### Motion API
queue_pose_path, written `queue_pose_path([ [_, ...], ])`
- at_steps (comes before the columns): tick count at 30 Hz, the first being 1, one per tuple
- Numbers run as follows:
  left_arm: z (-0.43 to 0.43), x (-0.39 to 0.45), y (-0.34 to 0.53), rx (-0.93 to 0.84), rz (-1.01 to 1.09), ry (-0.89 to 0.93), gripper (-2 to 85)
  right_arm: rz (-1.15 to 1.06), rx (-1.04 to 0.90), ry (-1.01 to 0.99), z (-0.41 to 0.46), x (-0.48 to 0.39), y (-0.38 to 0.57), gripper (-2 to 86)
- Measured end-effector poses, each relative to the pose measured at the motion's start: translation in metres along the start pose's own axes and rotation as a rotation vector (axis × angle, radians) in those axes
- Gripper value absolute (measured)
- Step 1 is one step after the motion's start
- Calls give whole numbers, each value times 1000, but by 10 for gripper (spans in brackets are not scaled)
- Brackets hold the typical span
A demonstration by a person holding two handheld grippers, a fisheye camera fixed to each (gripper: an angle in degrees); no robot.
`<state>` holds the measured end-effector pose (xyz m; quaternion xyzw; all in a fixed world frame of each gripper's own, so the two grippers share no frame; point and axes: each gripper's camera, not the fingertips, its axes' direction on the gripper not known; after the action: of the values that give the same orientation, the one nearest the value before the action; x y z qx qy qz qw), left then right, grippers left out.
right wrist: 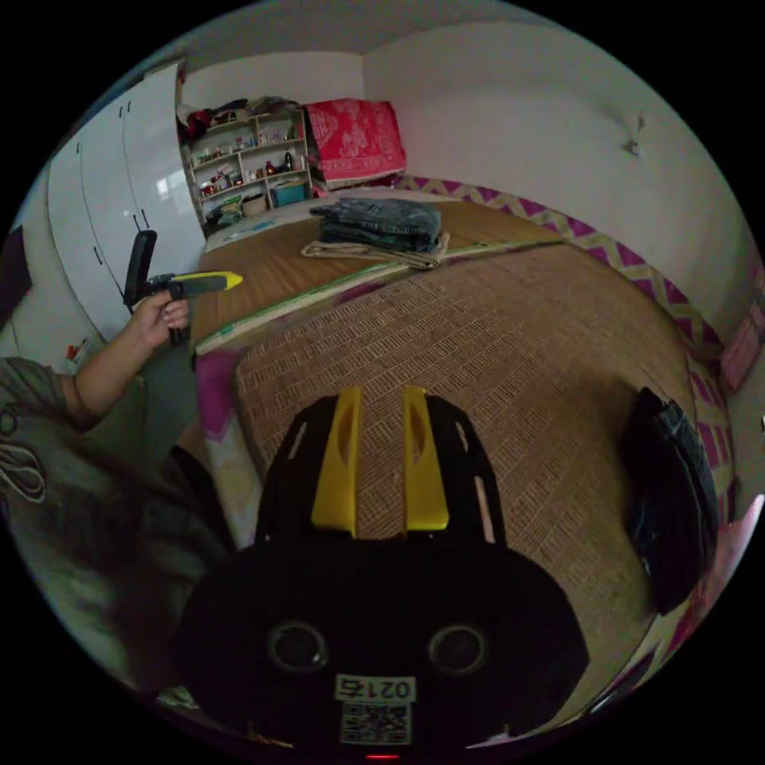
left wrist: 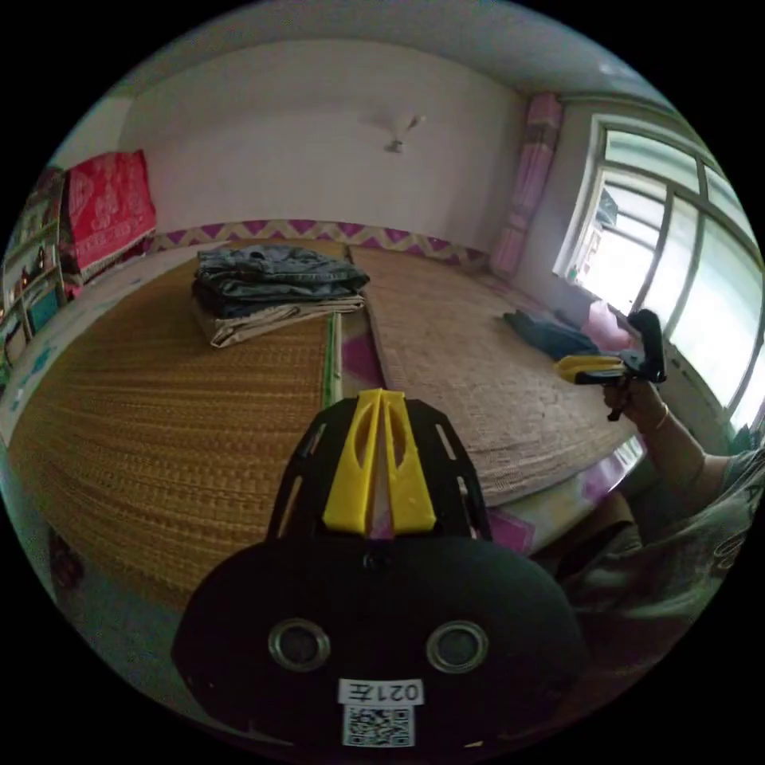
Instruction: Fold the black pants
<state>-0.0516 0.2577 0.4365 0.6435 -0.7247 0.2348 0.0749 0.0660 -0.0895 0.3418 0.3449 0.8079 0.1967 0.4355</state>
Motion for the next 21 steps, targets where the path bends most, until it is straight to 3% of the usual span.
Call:
queue_pose_path([
  [8,-40,117,60,95,85,-146,-10,58,86,-51,-54,-70,95,76],
  [21,-58,200,111,46,92,-43,-10,120,234,37,-85,-78,127,77],
])
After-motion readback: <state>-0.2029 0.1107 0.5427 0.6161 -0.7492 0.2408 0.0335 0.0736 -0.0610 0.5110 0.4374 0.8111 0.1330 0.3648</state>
